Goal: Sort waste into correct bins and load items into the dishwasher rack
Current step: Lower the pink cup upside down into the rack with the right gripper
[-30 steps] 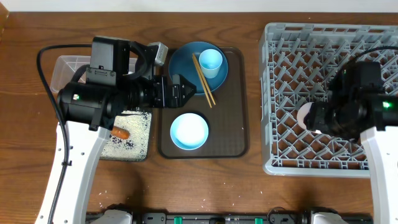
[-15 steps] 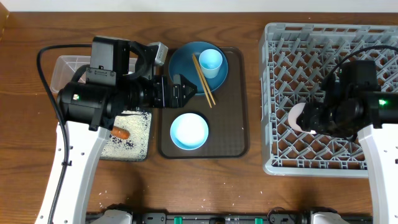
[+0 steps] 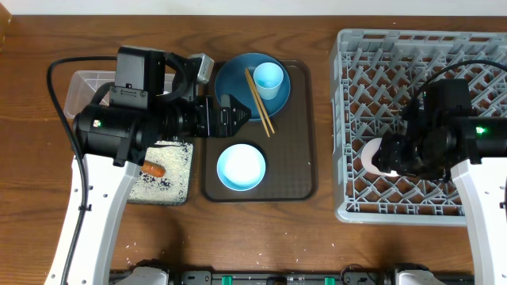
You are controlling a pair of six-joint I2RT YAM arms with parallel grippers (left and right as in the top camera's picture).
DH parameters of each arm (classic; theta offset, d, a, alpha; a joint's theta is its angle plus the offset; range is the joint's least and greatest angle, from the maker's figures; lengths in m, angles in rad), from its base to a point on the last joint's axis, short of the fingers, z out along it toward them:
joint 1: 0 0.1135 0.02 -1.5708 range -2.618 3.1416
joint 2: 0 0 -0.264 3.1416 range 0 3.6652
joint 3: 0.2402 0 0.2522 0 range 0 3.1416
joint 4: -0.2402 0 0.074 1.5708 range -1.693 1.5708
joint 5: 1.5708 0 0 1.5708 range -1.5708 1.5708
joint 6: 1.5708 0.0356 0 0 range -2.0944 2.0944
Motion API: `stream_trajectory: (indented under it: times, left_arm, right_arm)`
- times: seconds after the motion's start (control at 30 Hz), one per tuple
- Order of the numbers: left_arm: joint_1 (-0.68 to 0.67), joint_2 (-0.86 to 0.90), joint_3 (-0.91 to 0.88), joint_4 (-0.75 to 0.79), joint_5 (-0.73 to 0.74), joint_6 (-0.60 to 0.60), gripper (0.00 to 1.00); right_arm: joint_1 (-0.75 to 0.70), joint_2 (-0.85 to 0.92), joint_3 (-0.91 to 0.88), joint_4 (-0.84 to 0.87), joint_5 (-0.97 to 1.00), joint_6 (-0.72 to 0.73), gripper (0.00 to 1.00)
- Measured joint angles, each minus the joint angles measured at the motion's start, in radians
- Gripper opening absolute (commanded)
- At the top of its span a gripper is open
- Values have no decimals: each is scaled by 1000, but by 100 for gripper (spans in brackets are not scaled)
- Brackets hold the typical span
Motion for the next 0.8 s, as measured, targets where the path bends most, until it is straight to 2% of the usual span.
stream_trajectory:
  times: [0.37,0.8]
  left_arm:
    - [0,0,0,0,0,0,100]
    - [0,0,0,1,0,0,100]
  right_arm:
    - [0,0,-42,18,15,14,30]
    - [0,3,-217,177,17,23,30]
